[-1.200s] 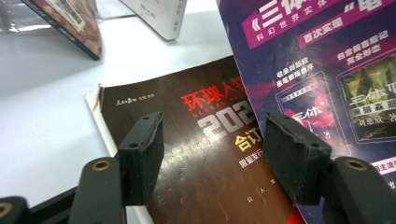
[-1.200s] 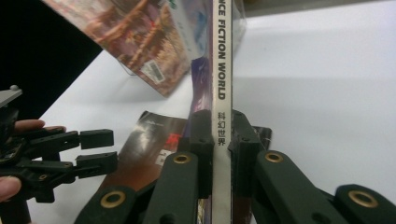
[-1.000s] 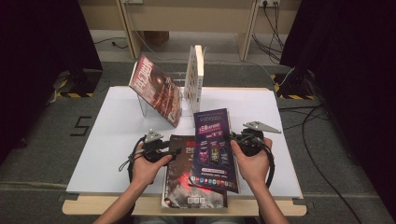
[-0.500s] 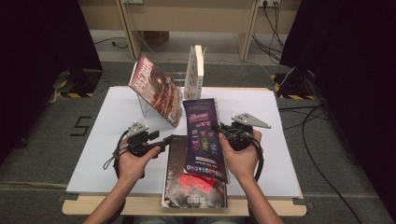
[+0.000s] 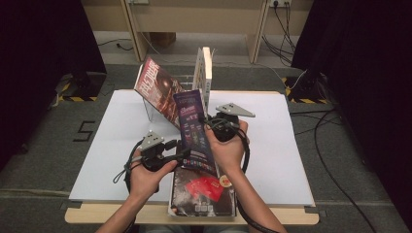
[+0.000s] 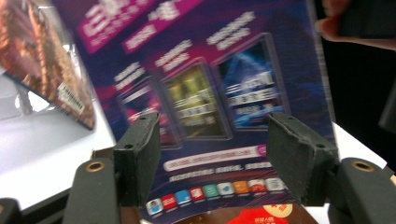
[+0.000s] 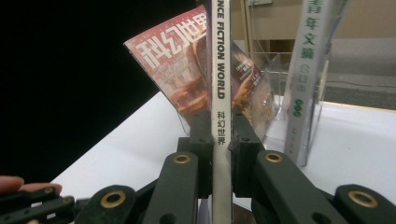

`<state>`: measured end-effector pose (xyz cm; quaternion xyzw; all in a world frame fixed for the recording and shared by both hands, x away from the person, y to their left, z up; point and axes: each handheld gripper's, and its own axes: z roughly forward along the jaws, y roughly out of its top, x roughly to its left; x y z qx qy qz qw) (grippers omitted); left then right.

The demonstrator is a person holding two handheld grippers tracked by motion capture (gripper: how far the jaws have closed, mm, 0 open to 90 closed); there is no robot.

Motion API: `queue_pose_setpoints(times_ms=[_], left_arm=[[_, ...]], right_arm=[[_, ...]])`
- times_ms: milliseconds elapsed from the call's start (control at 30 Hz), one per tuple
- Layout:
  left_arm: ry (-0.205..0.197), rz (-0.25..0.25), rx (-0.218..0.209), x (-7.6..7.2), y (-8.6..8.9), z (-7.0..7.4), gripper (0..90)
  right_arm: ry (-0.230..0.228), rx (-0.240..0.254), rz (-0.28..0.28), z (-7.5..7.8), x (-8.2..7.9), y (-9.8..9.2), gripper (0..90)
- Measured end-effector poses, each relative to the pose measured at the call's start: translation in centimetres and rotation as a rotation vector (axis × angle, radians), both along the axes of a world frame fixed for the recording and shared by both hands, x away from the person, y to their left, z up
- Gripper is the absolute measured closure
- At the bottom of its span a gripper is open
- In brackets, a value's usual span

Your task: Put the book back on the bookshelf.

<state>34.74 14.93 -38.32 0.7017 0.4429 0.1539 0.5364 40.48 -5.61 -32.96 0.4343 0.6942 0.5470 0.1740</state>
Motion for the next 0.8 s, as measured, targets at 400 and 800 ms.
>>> queue_pose_setpoints(times_ms=[400,800], left_arm=[[-0.032,0.022,0.000,0.2,-0.7,0.9,33.4],[-0.053,0.041,0.002,1.6,-2.5,1.5,29.7]], right_arm=[[-0.033,0.042,-0.020,0.7,1.3,1.8,83.2],[-0.035,0.033,-0.025,0.8,2.0,2.7,83.2]])
